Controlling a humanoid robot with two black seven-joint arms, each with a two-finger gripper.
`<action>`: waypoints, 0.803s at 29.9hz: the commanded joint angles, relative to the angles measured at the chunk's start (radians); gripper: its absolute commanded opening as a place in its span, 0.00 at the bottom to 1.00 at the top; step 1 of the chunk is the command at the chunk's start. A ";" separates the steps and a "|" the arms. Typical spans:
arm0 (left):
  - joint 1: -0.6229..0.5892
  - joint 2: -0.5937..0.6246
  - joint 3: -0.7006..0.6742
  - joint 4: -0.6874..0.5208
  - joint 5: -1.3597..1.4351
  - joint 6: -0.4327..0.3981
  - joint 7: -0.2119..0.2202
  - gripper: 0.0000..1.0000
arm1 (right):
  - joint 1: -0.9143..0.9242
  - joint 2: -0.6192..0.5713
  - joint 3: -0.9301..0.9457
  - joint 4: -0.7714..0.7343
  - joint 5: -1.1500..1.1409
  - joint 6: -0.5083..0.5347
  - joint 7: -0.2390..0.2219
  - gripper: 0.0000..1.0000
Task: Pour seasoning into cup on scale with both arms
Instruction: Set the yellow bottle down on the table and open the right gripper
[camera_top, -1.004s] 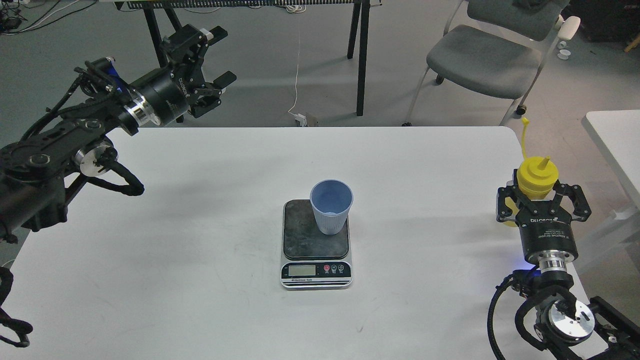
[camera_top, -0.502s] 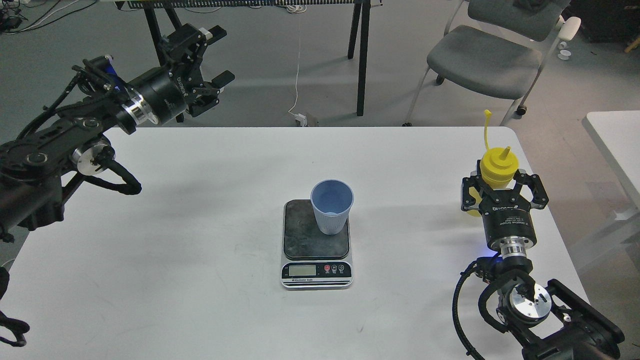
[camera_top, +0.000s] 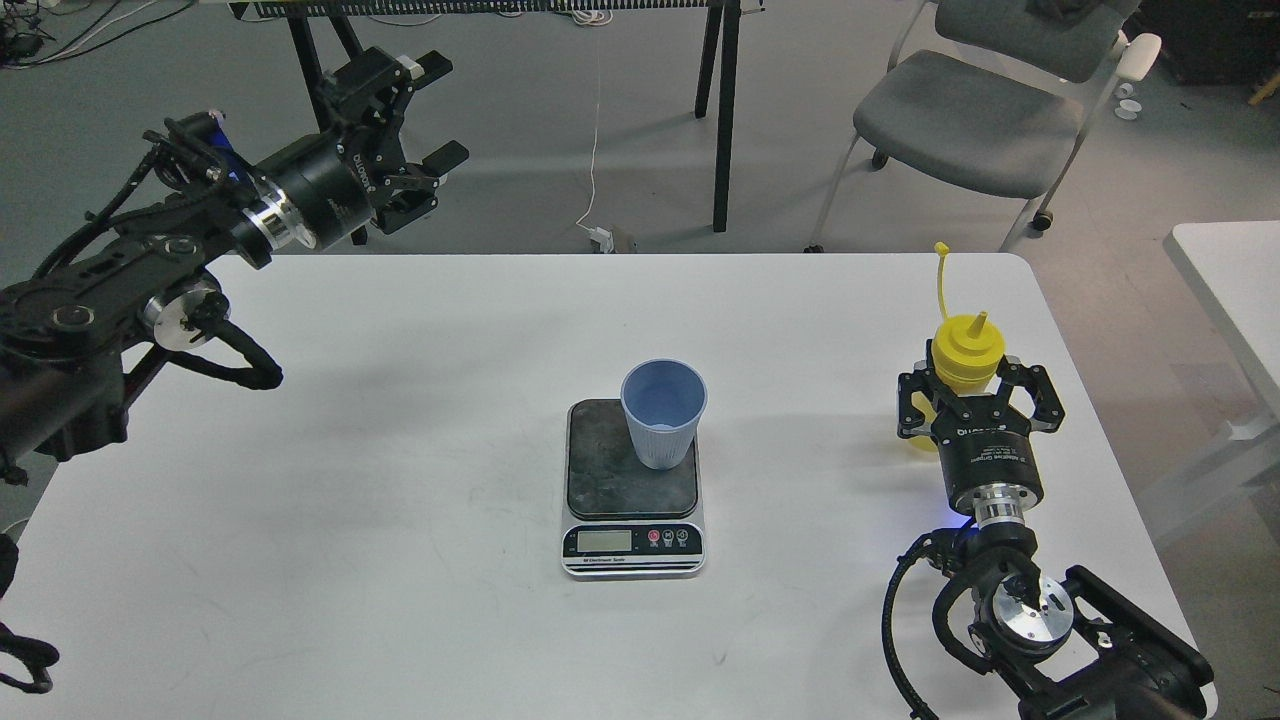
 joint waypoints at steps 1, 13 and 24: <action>0.001 -0.003 0.000 0.000 0.000 0.000 0.000 0.99 | 0.000 0.002 -0.007 -0.007 -0.005 0.000 0.000 0.55; 0.001 -0.003 0.000 0.000 0.008 0.000 0.000 0.99 | -0.003 0.001 -0.030 -0.040 -0.042 0.000 0.000 0.63; 0.003 -0.004 0.000 0.000 0.008 0.000 0.000 0.99 | -0.009 -0.004 -0.044 -0.042 -0.048 0.000 0.000 0.97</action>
